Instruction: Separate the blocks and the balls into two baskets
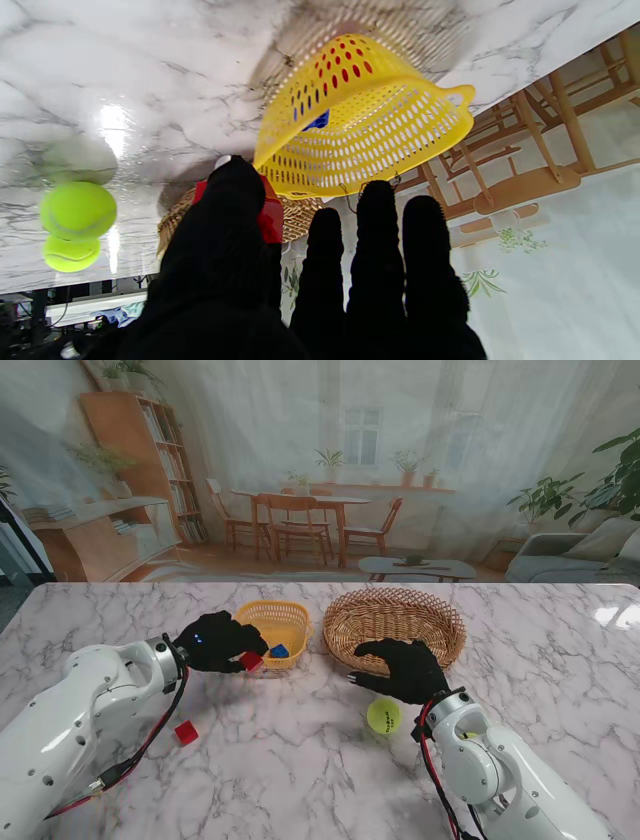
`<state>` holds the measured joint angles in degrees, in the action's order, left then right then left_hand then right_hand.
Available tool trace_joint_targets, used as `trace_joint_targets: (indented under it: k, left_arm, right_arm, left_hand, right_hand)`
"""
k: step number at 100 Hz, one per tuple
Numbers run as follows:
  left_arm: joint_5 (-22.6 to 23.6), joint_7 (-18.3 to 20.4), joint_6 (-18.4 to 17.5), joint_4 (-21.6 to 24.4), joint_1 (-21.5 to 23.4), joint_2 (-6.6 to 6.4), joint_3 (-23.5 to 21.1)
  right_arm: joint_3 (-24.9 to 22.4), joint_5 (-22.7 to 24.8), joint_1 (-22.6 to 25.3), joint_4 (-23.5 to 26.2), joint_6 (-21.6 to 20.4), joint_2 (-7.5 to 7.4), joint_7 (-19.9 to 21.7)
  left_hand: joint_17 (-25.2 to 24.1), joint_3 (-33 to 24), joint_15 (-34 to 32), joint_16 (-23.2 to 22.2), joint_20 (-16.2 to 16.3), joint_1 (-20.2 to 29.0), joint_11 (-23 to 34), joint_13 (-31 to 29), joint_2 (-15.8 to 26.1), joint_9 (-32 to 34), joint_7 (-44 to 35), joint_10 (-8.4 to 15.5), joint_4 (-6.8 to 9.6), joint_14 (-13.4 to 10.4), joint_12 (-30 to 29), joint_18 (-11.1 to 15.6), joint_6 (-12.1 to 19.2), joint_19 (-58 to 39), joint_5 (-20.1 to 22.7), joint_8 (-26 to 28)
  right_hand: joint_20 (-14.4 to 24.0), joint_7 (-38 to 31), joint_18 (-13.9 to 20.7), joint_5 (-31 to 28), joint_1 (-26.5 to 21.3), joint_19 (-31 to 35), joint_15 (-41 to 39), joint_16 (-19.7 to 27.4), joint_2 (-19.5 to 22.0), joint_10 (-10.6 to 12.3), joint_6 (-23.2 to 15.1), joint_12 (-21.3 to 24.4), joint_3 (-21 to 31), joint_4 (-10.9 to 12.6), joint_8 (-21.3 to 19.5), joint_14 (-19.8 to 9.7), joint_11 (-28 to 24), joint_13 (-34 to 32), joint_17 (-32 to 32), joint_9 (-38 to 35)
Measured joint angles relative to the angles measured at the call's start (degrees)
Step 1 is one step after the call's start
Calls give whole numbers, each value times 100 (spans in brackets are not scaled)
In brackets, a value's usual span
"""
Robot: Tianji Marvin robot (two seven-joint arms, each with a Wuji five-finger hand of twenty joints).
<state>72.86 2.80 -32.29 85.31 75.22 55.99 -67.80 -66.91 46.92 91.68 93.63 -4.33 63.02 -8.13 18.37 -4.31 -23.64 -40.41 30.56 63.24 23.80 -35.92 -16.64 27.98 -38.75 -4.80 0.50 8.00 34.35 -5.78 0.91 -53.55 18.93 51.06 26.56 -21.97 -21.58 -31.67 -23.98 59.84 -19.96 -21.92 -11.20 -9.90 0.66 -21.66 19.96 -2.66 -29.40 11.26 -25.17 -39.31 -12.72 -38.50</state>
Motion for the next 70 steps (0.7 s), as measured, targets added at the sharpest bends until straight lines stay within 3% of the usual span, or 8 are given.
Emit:
trace_joint_targets:
  k: [14,44,70]
  left_arm:
    - [-135,9,282,-378,-413,2,393]
    - [-893,-12,1326,-1482,-1468,89,1607]
    - [-1180,-231,1746,-1988,-1991,221,2272]
  right_arm:
    - [0,-3,0,1,-3,0,-2]
    - [2,-2,0,0,-3,-1,8]
    - [-5,-2,4,1,-8,-1,-3]
  left_hand:
    - [44,18,-60,-19,9,0,38,0,0,63,-8,1,0,0,53,3,0,-68,4,-2]
    - [46,53,-68,-74,68,0,72,0,0,65,-11,6,0,-3,63,7,0,-70,13,-51]
    - [46,54,-92,-83,75,0,72,0,13,65,-15,5,0,-3,64,7,0,-71,13,-163]
  right_hand:
    - [0,1,0,0,0,0,0,0,0,0,1,0,0,0,0,0,0,0,0,0]
    - [0,1,0,0,0,0,0,0,0,-1,1,0,-1,0,0,0,0,0,0,0]
    - [0,1,0,0,0,0,0,0,0,-1,1,0,-1,0,0,0,0,0,0,0]
